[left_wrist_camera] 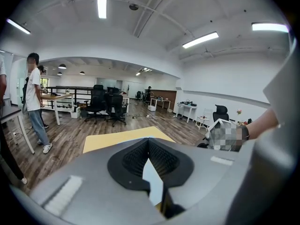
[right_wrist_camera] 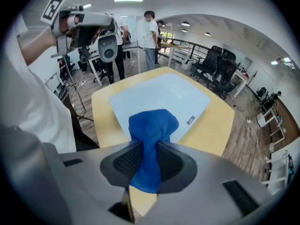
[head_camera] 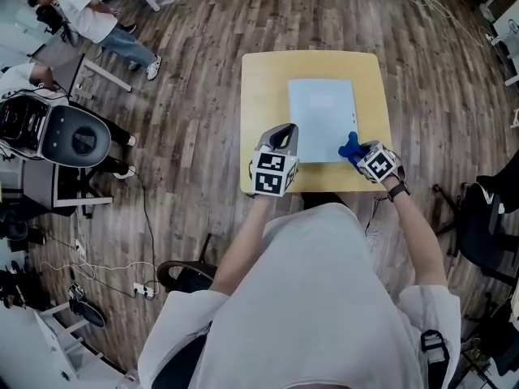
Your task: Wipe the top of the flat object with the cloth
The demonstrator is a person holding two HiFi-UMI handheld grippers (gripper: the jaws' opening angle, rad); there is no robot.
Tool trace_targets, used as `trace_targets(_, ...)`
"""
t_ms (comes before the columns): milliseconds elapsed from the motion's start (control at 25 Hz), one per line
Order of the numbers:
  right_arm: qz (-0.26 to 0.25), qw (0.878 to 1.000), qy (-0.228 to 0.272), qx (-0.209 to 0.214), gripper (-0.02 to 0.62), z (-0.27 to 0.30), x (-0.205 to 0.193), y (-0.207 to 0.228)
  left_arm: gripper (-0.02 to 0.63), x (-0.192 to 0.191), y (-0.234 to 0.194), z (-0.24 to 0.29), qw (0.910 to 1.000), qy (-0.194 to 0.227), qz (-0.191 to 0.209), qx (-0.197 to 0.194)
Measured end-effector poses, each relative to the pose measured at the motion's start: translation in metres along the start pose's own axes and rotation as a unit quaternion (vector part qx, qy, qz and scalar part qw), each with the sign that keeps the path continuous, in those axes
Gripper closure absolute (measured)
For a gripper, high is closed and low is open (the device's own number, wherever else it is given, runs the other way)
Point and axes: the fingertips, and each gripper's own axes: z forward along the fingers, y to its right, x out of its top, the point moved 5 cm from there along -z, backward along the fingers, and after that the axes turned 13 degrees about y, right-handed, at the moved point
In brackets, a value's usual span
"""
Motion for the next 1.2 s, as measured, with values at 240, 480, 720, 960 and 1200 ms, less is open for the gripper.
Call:
trace_targets(240, 0.040, 0.992, 0.108, -0.045, 0.503, -0.019, 0.065, 0.003, 0.597, 0.016, -0.009, 0.001, 0.9998, 0.016, 0.014, 0.005)
trace_targets(480, 0.039, 0.973, 0.209, -0.090, 0.503, -0.050, 0.136, 0.009, 0.597, 0.047, -0.030, 0.009, 0.9983, 0.039, 0.039, 0.021)
trace_targets(720, 0.054, 0.936, 0.316, -0.144, 0.503, -0.096, 0.200, 0.020, 0.597, 0.095, -0.037, 0.011, 0.9943, 0.086, 0.056, 0.030)
trace_targets(960, 0.062, 0.899, 0.382, -0.206, 0.505, -0.141, 0.240, 0.035, 0.596, 0.137, -0.033, 0.009, 0.9893, 0.125, 0.067, 0.036)
trace_targets(1200, 0.052, 0.872, 0.426, -0.235, 0.505, -0.173, 0.264, 0.032, 0.597, 0.166, -0.026, 0.001, 0.9835, 0.159, 0.074, 0.043)
